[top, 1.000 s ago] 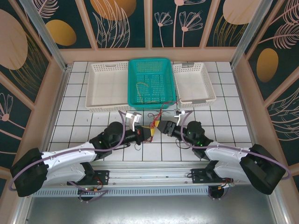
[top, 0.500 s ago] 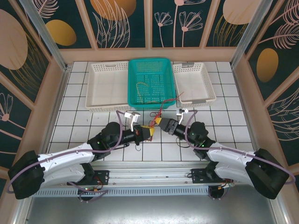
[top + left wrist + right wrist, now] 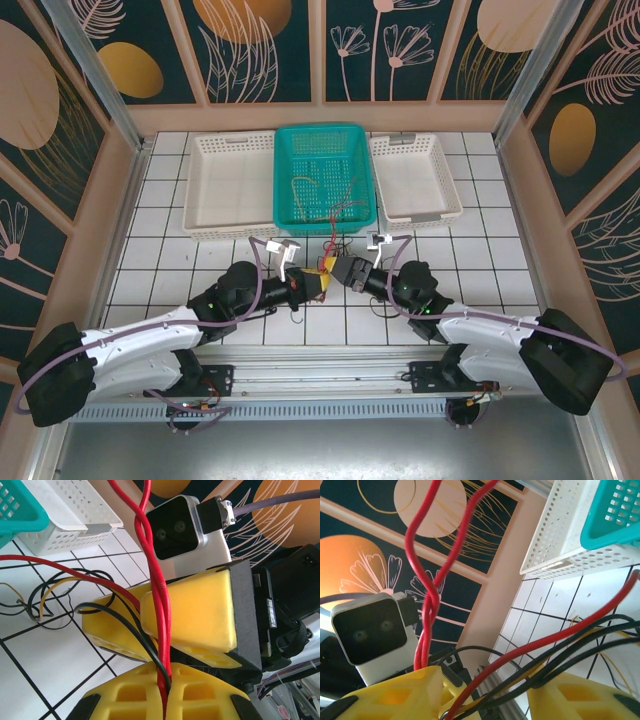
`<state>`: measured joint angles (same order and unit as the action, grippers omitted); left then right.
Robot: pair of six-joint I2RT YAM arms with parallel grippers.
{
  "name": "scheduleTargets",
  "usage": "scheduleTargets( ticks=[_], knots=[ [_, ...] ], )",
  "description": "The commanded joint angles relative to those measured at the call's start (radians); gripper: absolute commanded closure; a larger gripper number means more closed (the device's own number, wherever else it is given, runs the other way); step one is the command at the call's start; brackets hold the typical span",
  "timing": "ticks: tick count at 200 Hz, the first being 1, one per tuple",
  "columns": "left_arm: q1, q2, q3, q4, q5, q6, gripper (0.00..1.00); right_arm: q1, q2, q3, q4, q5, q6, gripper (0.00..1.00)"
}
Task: Untangle the cables
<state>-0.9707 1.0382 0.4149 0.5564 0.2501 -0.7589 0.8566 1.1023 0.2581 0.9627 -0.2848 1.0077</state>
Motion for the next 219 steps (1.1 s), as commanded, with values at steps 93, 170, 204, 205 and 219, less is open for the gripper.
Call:
scheduleTargets(
  ticks=[93, 170, 204, 205, 219],
  knots=[
    [-0.003, -0.082, 0.001, -0.027, -0.020, 0.032, 0.58, 0.011, -0.176, 0.045, -0.223, 0.129, -0.128, 1.00],
    [-0.003, -0.077, 0.032, -0.025, 0.002, 0.031, 0.40, 0.012, -0.183, 0.056, -0.277, 0.127, -0.152, 1.00],
    [-0.003, -0.079, 0.041, -0.040, -0.006, 0.029, 0.40, 0.012, -0.191, 0.056, -0.294, 0.126, -0.162, 1.00],
    [-0.003, -0.080, 0.041, -0.041, -0.007, 0.030, 0.40, 0.012, -0.191, 0.056, -0.295, 0.127, -0.163, 1.00],
    [-0.003, -0.090, 0.044, -0.056, -0.014, 0.035, 0.45, 0.012, -0.196, 0.055, -0.302, 0.131, -0.167, 1.00]
  ],
)
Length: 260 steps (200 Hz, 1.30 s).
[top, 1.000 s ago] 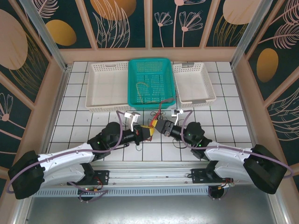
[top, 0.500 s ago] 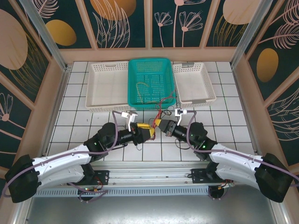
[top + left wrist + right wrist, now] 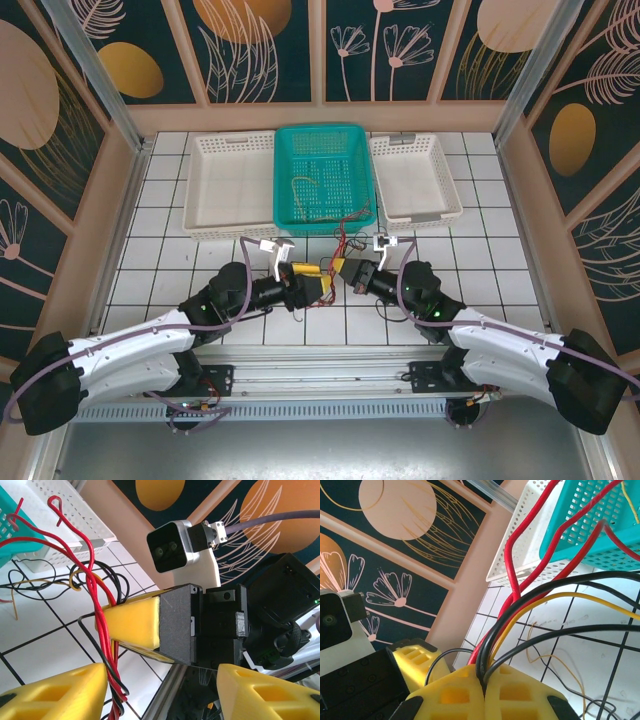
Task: Untangle the cables
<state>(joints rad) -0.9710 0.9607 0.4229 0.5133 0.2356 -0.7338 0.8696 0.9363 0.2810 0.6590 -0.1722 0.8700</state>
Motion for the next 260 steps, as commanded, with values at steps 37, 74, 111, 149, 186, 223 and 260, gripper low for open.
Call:
scheduleTargets(
  ticks=[37, 74, 111, 149, 186, 223, 260],
  knots=[
    [-0.004, -0.013, 0.048, -0.034, -0.017, 0.013, 0.49, -0.001, -0.029, 0.032, -0.002, 0.010, -0.028, 1.00],
    [-0.003, -0.026, 0.051, -0.041, -0.043, 0.013, 0.45, -0.002, -0.027, 0.029, 0.000, 0.007, -0.030, 1.00],
    [-0.003, -0.001, 0.061, -0.052, -0.034, 0.017, 0.53, -0.001, -0.031, 0.032, -0.002, 0.003, -0.029, 1.00],
    [-0.003, 0.037, 0.078, -0.114, -0.042, 0.035, 0.46, -0.001, -0.048, 0.035, -0.019, 0.008, -0.035, 1.00],
    [-0.003, 0.038, 0.094, -0.202, -0.091, 0.066, 0.43, -0.001, -0.065, 0.038, -0.037, 0.017, -0.043, 1.00],
    [-0.003, 0.033, 0.106, -0.262, -0.129, 0.091, 0.43, -0.001, -0.067, 0.041, -0.045, 0.019, -0.043, 1.00],
    [-0.003, 0.012, 0.110, -0.311, -0.165, 0.114, 0.39, -0.002, -0.080, 0.046, -0.065, 0.028, -0.050, 1.00]
  ],
)
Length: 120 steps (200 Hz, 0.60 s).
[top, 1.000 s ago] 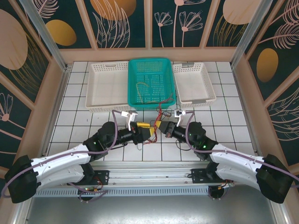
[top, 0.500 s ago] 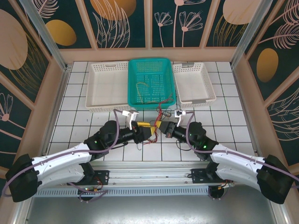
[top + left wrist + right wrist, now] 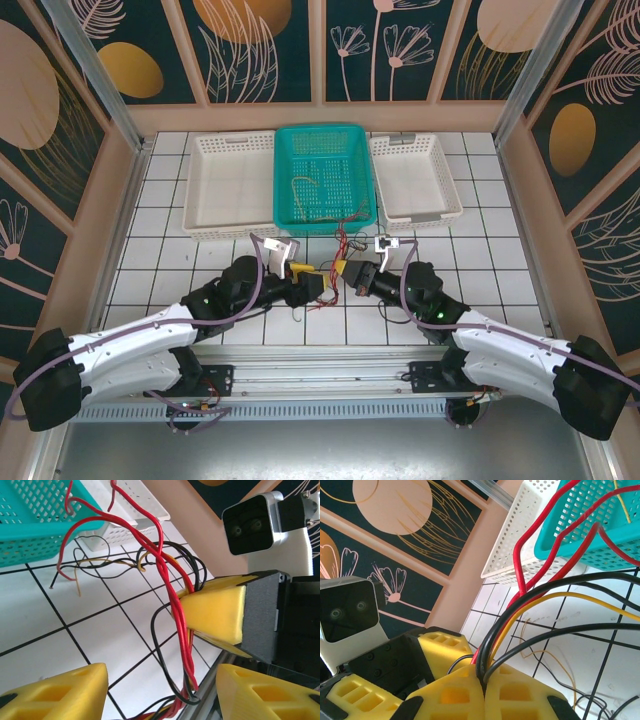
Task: Untangle the cables
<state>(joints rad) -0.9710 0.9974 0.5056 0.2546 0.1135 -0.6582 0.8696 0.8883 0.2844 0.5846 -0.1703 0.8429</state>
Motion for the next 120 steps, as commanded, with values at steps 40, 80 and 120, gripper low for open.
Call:
scheduleTargets(
  ticks=[40, 80, 120],
  knots=[
    [-0.003, 0.012, 0.016, 0.048, -0.012, -0.002, 0.42, -0.001, -0.020, 0.051, 0.022, 0.013, -0.020, 1.00],
    [-0.003, 0.084, 0.027, 0.136, 0.012, -0.032, 0.53, -0.001, -0.007, 0.061, 0.025, -0.009, -0.019, 1.00],
    [-0.002, 0.073, 0.031, 0.124, -0.017, -0.028, 1.00, -0.002, -0.029, 0.049, -0.004, 0.003, -0.024, 1.00]
  ],
)
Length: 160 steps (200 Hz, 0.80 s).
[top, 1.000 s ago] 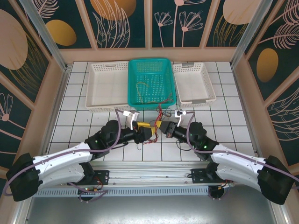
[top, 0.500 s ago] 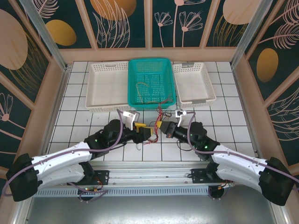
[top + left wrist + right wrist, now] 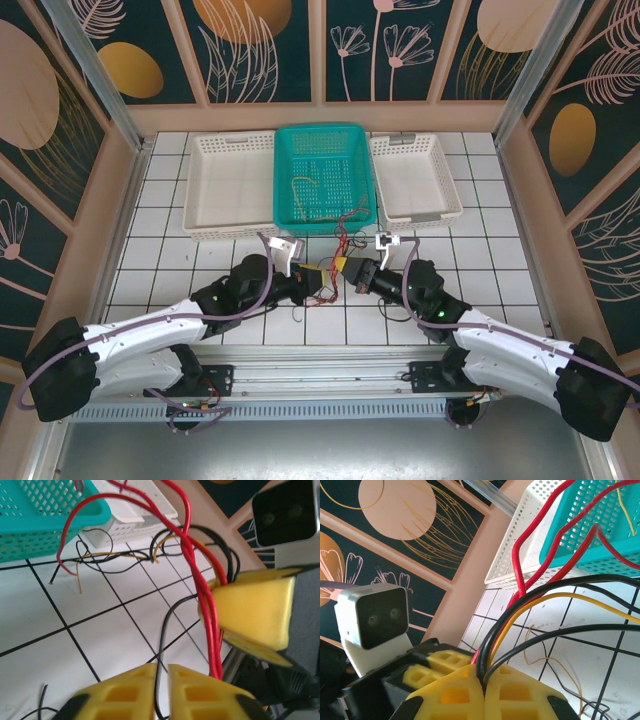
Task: Untangle the cables
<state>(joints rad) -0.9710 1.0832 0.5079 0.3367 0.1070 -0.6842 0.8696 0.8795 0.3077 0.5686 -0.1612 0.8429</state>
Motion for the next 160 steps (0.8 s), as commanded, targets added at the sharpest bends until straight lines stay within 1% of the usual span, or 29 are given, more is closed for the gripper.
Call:
scheduleTargets(
  ticks=[1, 21, 47, 80, 101, 119, 132, 141, 160],
  knots=[
    [-0.003, -0.014, 0.030, 0.040, -0.013, -0.002, 1.00, -0.001, -0.021, 0.026, 0.011, -0.006, -0.024, 1.00],
    [-0.003, -0.056, 0.027, 0.005, -0.059, 0.004, 1.00, -0.003, -0.041, 0.008, -0.030, 0.010, -0.030, 1.00],
    [-0.003, -0.148, 0.039, -0.118, -0.193, 0.024, 1.00, -0.037, -0.111, -0.043, -0.096, 0.020, -0.019, 1.00],
    [-0.001, -0.281, 0.071, -0.283, -0.372, 0.048, 1.00, -0.153, -0.245, -0.124, -0.211, -0.005, 0.014, 1.00],
    [0.000, -0.328, 0.105, -0.356, -0.444, 0.061, 1.00, -0.226, -0.328, -0.163, -0.275, -0.036, 0.023, 1.00],
    [-0.001, -0.347, 0.141, -0.409, -0.494, 0.080, 1.00, -0.261, -0.375, -0.171, -0.341, -0.038, 0.011, 1.00],
    [-0.001, -0.359, 0.164, -0.434, -0.510, 0.095, 1.00, -0.278, -0.397, -0.181, -0.361, -0.050, 0.006, 1.00],
    [-0.001, -0.358, 0.171, -0.432, -0.488, 0.102, 1.00, -0.284, -0.406, -0.186, -0.360, -0.063, 0.007, 1.00],
    [-0.001, -0.324, 0.156, -0.358, -0.334, 0.108, 1.00, -0.284, -0.415, -0.190, -0.336, -0.084, 0.013, 1.00]
  ],
)
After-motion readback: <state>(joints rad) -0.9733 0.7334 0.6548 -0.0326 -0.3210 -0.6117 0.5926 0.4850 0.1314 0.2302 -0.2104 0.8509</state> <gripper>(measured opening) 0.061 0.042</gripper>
